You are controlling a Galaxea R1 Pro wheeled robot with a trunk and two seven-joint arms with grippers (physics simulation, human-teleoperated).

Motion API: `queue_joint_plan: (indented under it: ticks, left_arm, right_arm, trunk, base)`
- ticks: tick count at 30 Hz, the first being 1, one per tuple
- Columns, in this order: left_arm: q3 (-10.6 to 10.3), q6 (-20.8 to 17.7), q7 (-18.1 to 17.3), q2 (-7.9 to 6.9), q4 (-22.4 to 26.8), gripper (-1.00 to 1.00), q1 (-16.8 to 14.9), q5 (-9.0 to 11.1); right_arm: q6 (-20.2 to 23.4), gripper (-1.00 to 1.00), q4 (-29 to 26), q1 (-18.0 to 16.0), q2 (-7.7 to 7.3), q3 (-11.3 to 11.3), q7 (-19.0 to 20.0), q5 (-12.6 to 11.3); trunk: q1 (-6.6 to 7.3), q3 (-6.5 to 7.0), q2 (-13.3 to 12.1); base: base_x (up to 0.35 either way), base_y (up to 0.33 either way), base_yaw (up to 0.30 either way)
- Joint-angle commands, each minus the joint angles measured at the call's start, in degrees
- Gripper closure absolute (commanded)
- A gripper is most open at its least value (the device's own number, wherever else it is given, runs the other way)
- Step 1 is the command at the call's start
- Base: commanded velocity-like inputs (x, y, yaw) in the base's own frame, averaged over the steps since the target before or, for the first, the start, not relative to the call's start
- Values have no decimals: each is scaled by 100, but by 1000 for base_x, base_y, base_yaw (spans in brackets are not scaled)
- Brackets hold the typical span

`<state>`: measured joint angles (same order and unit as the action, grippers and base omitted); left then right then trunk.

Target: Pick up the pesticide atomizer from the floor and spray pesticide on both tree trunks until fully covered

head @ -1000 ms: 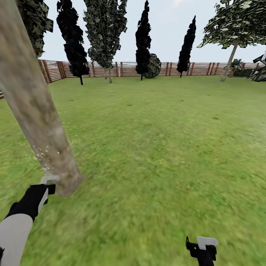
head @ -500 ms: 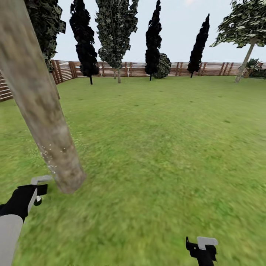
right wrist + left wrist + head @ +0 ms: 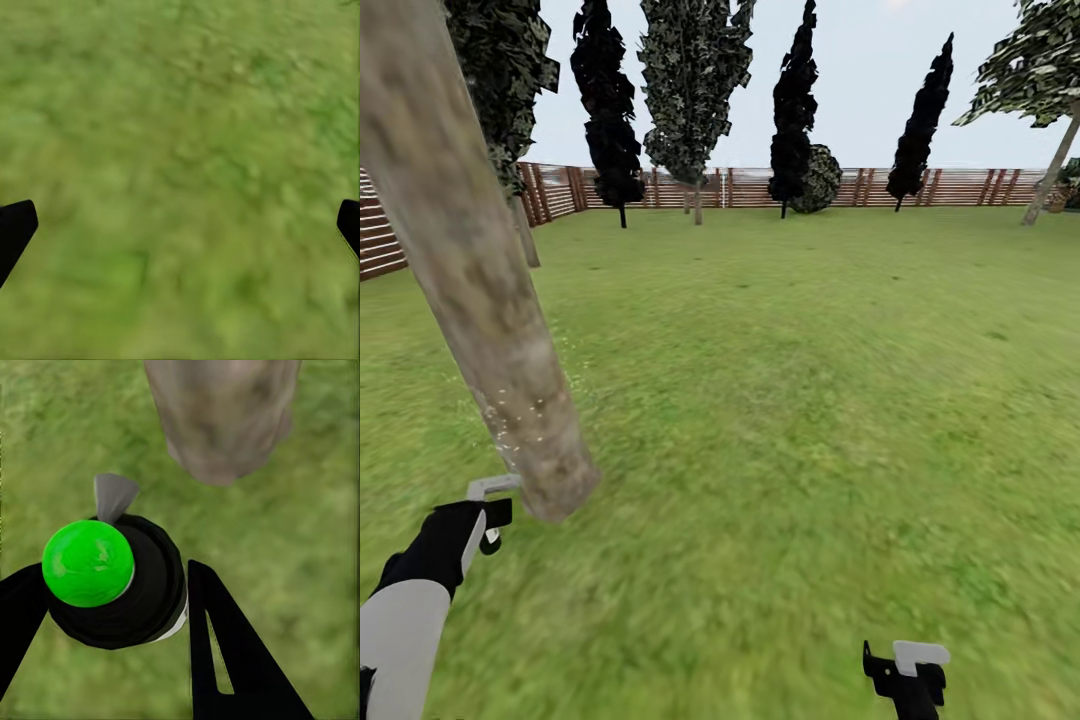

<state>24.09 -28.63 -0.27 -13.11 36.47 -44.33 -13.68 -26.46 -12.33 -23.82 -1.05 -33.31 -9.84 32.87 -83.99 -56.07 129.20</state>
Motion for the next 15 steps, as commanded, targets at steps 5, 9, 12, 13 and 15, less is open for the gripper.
queue_joint_plan:
  ticks: [5, 9, 12, 13, 15]
  left_arm:
    - [-10, -2, 248, 1, -20, 100, 1, -5]
    - [6, 6, 417, -39, -85, 100, 13, -8]
    - [-12, 1, 427, -8, -82, 100, 13, -4]
    - [-14, -1, 429, 14, -81, 100, 12, 0]
    - [-8, -2, 432, 40, -73, 100, 7, 11]
  right_arm:
    - [0, -100, -8, 0, -8, -8, -1, -1]
    - [0, -100, -7, 0, -9, -9, -1, 0]
    - [0, -100, -6, 0, -2, -2, 0, -2]
    - [0, -100, -6, 0, -1, -5, 0, -1]
    - [0, -100, -6, 0, 0, -2, -2, -2]
  trunk:
    - [0, 0, 0]
    - [0, 0, 0]
    - [0, 0, 0]
    - [0, 0, 0]
    - [0, 0, 0]
  base:
    - [141, -242, 98]
    - [39, -265, 1]
    - [11, -269, 2]
    - [64, -269, 92]
    - [123, -267, 222]
